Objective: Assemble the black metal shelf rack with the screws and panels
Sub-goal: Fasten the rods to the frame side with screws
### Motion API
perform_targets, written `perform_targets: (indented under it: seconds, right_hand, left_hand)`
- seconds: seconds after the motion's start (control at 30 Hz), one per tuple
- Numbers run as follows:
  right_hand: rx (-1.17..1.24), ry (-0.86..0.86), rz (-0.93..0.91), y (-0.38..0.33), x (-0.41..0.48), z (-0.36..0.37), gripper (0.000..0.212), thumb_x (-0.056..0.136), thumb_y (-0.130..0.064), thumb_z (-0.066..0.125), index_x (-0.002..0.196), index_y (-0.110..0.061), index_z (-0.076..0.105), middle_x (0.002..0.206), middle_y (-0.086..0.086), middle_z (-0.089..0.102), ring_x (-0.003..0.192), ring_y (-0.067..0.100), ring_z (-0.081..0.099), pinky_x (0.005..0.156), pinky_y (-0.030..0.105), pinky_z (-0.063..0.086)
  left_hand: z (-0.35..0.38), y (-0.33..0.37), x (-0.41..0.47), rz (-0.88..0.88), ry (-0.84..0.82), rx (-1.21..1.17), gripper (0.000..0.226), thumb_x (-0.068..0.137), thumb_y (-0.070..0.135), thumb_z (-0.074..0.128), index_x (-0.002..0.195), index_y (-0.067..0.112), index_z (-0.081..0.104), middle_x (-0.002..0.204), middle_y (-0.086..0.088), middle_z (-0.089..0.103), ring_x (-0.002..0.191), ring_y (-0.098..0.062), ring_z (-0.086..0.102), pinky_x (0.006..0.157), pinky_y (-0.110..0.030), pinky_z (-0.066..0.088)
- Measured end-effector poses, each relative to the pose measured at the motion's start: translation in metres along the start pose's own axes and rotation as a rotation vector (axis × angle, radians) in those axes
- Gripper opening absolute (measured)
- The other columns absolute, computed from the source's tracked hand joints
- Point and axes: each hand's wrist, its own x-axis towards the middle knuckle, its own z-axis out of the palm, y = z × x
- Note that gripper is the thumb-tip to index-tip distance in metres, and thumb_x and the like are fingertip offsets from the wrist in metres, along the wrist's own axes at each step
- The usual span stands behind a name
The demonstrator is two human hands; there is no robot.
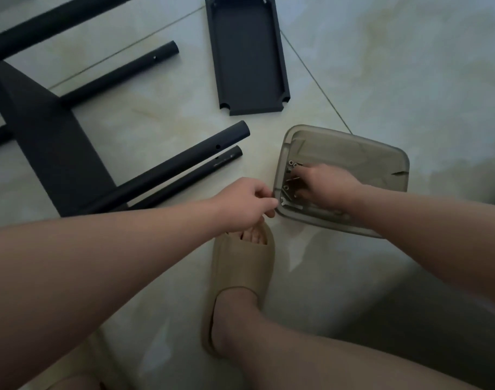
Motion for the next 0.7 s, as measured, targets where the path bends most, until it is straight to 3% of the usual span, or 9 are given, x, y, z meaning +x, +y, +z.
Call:
perform_targets:
  seconds: [0.13, 0.23, 0.37, 0.47, 0.53, 0.7]
  right_hand:
    - [-0.155, 0.074, -0.064, 0.001, 0.01, 0.007, 0.032, 0.102, -0.027, 0.051, 0.134, -0.024, 0.053, 0.132, 0.004, 0.057, 0.111, 0.033, 0.063, 0.069, 0.036, 0.046]
    - [-0.229, 0.106, -0.065, 0.001, 0.012, 0.01, 0.026, 0.105, -0.025, 0.048, 0.13, -0.021, 0.055, 0.132, 0.003, 0.053, 0.109, 0.032, 0.063, 0.064, 0.035, 0.039]
    - [-0.159, 0.135, -0.006, 0.004, 0.002, -0.004, 0.026, 0.105, -0.023, 0.046, 0.129, -0.016, 0.054, 0.125, 0.01, 0.054, 0.105, 0.036, 0.062, 0.064, 0.037, 0.039]
    - [-0.022, 0.217, 0.049, -0.001, -0.021, -0.026, 0.019, 0.106, -0.027, 0.042, 0.115, -0.012, 0.05, 0.107, 0.017, 0.062, 0.089, 0.039, 0.061, 0.066, 0.04, 0.044]
    - [0.065, 0.256, 0.026, -0.009, -0.04, -0.044, 0.014, 0.105, -0.025, 0.043, 0.106, -0.011, 0.046, 0.098, 0.018, 0.063, 0.083, 0.038, 0.059, 0.069, 0.045, 0.048]
    - [0.186, 0.397, -0.073, -0.046, -0.083, -0.093, 0.013, 0.101, -0.016, 0.05, 0.11, -0.007, 0.054, 0.107, 0.014, 0.064, 0.095, 0.038, 0.058, 0.08, 0.046, 0.048]
  left_hand:
    - [-0.001, 0.001, 0.002, -0.01, -0.018, -0.044, 0.013, 0.099, 0.021, 0.061, 0.085, 0.021, 0.063, 0.094, -0.004, 0.074, 0.077, -0.019, 0.067, 0.043, -0.012, 0.041]
    - [-0.001, 0.002, 0.002, -0.012, -0.022, -0.058, 0.012, 0.098, 0.022, 0.061, 0.087, 0.021, 0.063, 0.096, -0.005, 0.073, 0.077, -0.019, 0.064, 0.045, -0.012, 0.043]
    - [-0.003, 0.006, -0.003, -0.017, 0.005, 0.048, 0.013, 0.099, 0.03, 0.06, 0.089, 0.023, 0.063, 0.094, 0.001, 0.072, 0.076, -0.015, 0.064, 0.055, -0.022, 0.046]
    - [-0.014, 0.012, -0.02, -0.037, 0.038, 0.126, 0.015, 0.099, 0.031, 0.058, 0.095, 0.019, 0.066, 0.094, 0.002, 0.071, 0.078, -0.017, 0.067, 0.068, -0.032, 0.055]
    - [-0.027, 0.016, -0.037, -0.03, 0.071, 0.218, 0.013, 0.099, 0.03, 0.058, 0.096, 0.02, 0.066, 0.093, 0.004, 0.071, 0.085, -0.016, 0.069, 0.073, -0.03, 0.054]
    - [-0.069, 0.023, -0.09, -0.022, 0.14, 0.514, 0.009, 0.097, 0.03, 0.057, 0.093, 0.024, 0.063, 0.102, 0.005, 0.069, 0.089, -0.017, 0.063, 0.072, -0.029, 0.047]
